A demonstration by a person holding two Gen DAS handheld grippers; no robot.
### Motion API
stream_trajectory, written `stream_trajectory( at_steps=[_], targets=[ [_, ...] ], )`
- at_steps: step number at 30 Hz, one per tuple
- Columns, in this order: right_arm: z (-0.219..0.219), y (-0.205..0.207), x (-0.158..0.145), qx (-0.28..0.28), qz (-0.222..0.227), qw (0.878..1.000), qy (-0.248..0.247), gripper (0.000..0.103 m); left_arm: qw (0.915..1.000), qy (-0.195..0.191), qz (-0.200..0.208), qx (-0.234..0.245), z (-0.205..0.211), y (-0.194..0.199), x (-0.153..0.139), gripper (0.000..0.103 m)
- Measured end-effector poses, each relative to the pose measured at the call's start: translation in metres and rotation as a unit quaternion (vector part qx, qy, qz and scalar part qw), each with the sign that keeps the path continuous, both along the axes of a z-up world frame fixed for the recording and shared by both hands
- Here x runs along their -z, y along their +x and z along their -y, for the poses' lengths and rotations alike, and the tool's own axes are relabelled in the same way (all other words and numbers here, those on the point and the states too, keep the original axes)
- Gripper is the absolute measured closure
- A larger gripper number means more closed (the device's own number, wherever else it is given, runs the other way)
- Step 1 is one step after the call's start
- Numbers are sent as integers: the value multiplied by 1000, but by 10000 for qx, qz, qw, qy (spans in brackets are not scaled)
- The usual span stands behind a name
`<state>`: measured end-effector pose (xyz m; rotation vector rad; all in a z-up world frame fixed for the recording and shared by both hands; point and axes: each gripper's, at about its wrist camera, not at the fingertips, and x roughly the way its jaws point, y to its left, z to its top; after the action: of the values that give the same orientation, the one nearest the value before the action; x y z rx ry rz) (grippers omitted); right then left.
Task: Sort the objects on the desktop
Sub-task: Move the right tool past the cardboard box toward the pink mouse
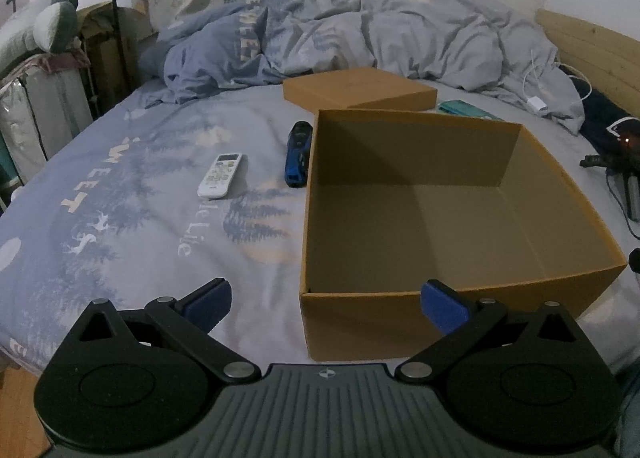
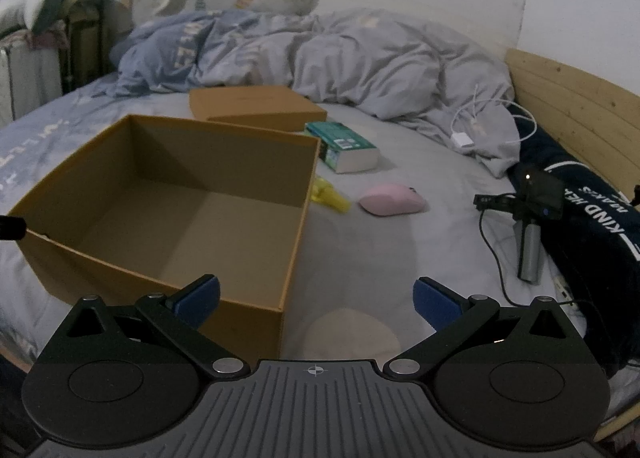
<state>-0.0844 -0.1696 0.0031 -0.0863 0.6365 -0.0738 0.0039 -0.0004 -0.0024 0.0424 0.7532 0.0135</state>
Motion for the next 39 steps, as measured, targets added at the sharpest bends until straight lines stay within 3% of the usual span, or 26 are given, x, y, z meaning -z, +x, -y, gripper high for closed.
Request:
stream_trajectory(
  at_steps=[39],
  targets=[
    [11,5,6,77,-31,9997,222,0,9997,-185,66,135,-17,2,14,0]
  ],
)
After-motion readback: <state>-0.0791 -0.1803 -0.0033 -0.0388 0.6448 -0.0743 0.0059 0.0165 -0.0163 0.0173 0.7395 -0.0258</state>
